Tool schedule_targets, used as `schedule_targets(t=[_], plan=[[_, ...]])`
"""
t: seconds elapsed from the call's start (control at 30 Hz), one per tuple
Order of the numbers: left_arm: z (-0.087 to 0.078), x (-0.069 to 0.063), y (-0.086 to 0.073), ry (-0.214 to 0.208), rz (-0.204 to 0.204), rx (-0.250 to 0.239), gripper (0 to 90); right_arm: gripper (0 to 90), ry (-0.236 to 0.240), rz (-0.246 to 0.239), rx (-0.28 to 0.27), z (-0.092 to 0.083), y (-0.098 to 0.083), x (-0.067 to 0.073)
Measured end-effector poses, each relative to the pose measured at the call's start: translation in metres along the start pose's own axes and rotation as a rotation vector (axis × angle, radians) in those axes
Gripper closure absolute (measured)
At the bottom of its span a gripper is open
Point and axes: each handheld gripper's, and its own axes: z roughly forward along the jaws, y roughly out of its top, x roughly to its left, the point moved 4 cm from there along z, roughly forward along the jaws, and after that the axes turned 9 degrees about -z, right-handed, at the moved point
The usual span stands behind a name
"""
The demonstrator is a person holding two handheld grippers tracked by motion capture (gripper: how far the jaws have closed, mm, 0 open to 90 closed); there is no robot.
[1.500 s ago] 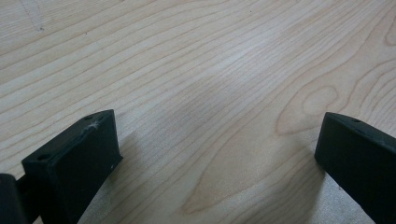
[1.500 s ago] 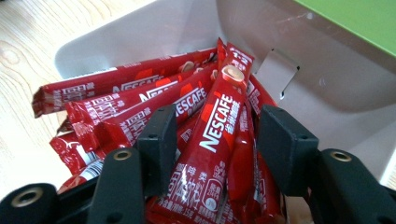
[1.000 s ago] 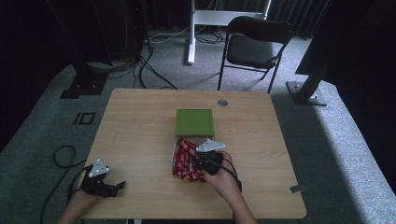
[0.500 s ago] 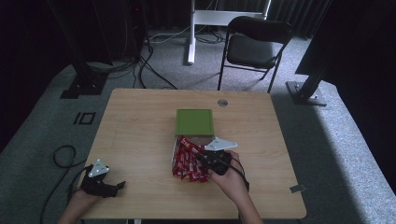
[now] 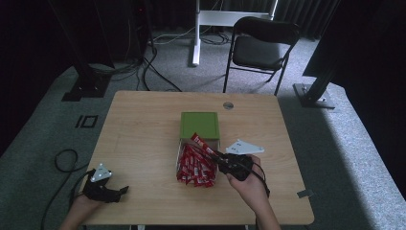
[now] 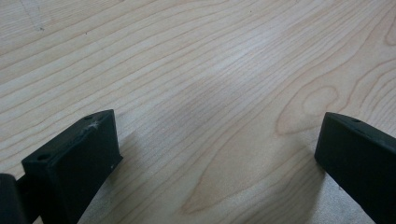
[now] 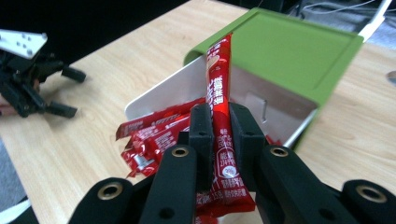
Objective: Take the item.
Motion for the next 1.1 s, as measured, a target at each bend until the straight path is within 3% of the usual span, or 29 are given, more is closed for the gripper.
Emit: schedule_targets(t=[0.27,0.37,0.43,0.6,1.1], plan=[[0.0,0.0,0.0,0.0,0.0,0.001,0.7,80.9,-0.095,0.071,-0.086,-0.015,0.001,-0.021],[0.0,0.0,0.0,0.0,0.0,0.002,0.7,80.9,-0.123,0.081,-0.095,-0.017,-0.001,-0.028],[0.0,0.0,0.0,0.0,0.0,0.001,0.7,80.9,-0.171,0.078,-0.089,-0.018,-0.003,-0.033],[0.0,0.0,0.0,0.0,0.0,0.0,0.7,80.8,-0.218,0.117,-0.107,-0.017,-0.009,-0.044],[0.0,0.0,0.0,0.0,0.0,0.0,0.7,80.4,-0.28,0.237,-0.088,0.004,-0.041,-0.071]])
